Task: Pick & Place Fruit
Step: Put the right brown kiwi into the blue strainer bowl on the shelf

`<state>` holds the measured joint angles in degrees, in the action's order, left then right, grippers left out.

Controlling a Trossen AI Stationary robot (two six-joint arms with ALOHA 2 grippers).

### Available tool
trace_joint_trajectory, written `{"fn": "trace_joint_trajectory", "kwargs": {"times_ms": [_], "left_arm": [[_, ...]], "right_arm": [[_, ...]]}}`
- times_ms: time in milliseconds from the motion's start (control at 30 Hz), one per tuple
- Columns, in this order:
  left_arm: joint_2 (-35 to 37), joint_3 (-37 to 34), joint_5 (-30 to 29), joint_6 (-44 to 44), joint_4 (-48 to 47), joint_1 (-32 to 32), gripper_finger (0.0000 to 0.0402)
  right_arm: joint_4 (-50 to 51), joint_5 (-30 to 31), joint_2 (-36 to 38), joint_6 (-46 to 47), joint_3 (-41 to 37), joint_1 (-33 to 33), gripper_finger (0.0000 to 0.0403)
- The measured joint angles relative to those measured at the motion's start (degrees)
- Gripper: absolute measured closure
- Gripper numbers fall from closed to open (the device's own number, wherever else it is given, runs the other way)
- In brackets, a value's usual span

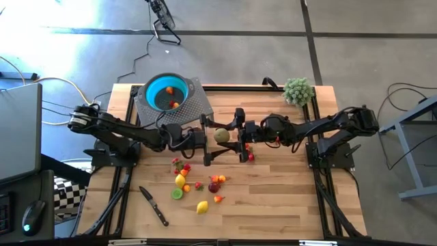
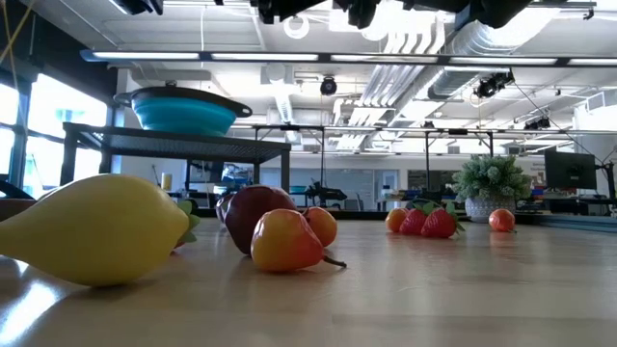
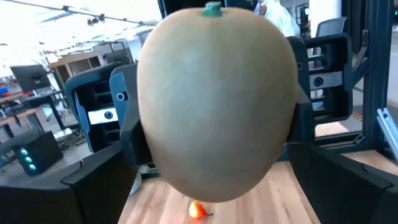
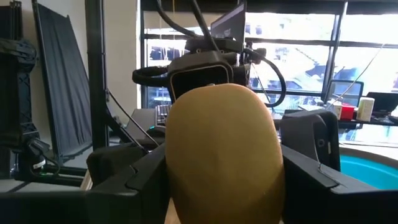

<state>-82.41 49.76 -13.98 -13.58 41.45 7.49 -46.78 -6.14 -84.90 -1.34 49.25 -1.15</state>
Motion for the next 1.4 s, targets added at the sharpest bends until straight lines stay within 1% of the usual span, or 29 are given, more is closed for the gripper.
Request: {"fn": "trace_joint_trajectory", "kwargs": {"times_ms": [167, 300, 433, 633, 867, 967, 1233, 1400], "left_arm": [[0.0, 0.0, -0.1, 4.2, -0.1, 0.0, 0.0007], [0.0, -0.1, -1.4, 8.8, -0.1, 0.0, 0.0007], [0.0, -0.1, -2.2, 11.7, -0.5, 0.0, 0.0007], [0.0, -0.1, -2.0, 19.3, -3.4, -0.8, 0.0007], [0.0, -0.1, -1.2, 21.5, -4.5, -1.9, 0.0011], [0.0, -0.1, -1.1, 21.5, -4.5, -1.9, 0.0031], [0.0, -0.1, -1.1, 21.5, -4.3, -1.9, 0.011], [0.0, -0.2, -1.4, 21.6, -4.3, -1.9, 0.0138]], "right_arm": [[0.0, 0.9, 0.0, 1.1, 0.0, 0.0, 0.0184], [0.8, 4.6, 0.1, 6.2, 0.0, 0.1, 0.0183], [1.3, 4.8, 0.1, 10.6, 0.0, 0.6, 0.0183], [3.0, 6.4, 0.1, 11.7, 0.0, 0.5, 0.0183], [4.3, 7.8, 0.1, 12.3, 0.0, 0.6, 0.0184], [4.3, 8.1, 0.1, 12.2, 0.0, 0.6, 0.0182], [4.8, 7.7, 0.1, 13.0, 0.0, 0.9, 0.0181], [6.0, 7.2, 0.1, 13.1, 0.1, 0.9, 0.0184]]}}
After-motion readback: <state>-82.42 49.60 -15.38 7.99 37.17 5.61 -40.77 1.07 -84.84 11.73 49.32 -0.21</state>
